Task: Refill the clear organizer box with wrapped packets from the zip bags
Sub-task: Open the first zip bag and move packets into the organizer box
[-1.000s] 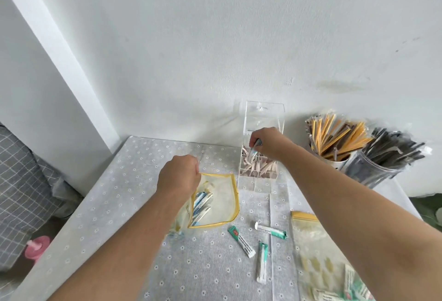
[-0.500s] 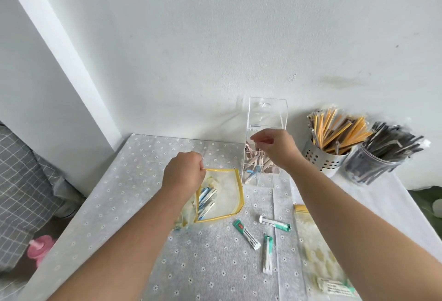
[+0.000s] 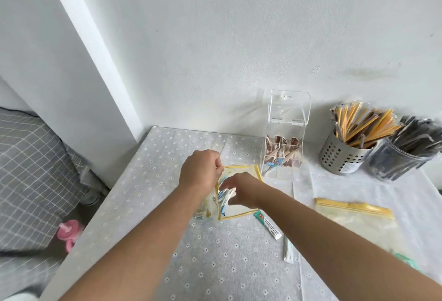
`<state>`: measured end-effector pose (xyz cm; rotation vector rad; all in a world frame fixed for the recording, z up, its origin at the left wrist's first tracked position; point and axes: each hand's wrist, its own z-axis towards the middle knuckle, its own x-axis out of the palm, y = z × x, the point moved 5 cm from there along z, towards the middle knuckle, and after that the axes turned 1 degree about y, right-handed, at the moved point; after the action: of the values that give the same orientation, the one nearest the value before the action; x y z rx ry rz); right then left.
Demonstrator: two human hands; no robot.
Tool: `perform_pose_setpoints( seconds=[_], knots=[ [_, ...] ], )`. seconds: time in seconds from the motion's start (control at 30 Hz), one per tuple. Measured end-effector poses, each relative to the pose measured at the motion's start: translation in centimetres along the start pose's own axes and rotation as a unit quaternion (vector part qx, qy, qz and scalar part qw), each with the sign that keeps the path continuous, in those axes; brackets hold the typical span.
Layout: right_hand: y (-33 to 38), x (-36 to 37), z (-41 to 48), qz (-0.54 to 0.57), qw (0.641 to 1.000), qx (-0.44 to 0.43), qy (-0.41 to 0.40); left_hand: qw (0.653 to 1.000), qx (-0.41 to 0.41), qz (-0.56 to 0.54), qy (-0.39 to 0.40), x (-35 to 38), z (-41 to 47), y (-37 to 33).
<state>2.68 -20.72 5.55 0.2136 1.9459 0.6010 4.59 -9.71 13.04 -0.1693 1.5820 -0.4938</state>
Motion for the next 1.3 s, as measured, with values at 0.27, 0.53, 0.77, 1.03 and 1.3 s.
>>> perform_pose_setpoints(
  seconds=[0.27,0.53,0.77,1.03,1.3],
  knots=[
    [-3.3,5.4,4.3,-0.136,0.986,-0.003,0.091,1.0,-0.013,-0.023,0.011,0.5,-2.0,1.3],
    [-2.5,6.8,5.9,-0.198,0.979,-0.025,0.048,1.0,-0.019,-0.02,0.008,1.1,-2.4,2.4],
    [-2.8,6.8,6.7,-0.143,0.989,-0.008,0.03,1.0,-0.011,-0.02,0.005,1.1,-2.1,2.2],
    [-2.5,5.4,6.6,-0.1,0.995,-0.018,0.019,1.0,-0.013,-0.018,0.009,1.2,-2.0,2.0],
    [-4.5,6.8,6.2,-0.145,0.989,0.02,0.016,1.0,-0.011,-0.016,0.012,1.4,-2.0,2.1]
  ],
)
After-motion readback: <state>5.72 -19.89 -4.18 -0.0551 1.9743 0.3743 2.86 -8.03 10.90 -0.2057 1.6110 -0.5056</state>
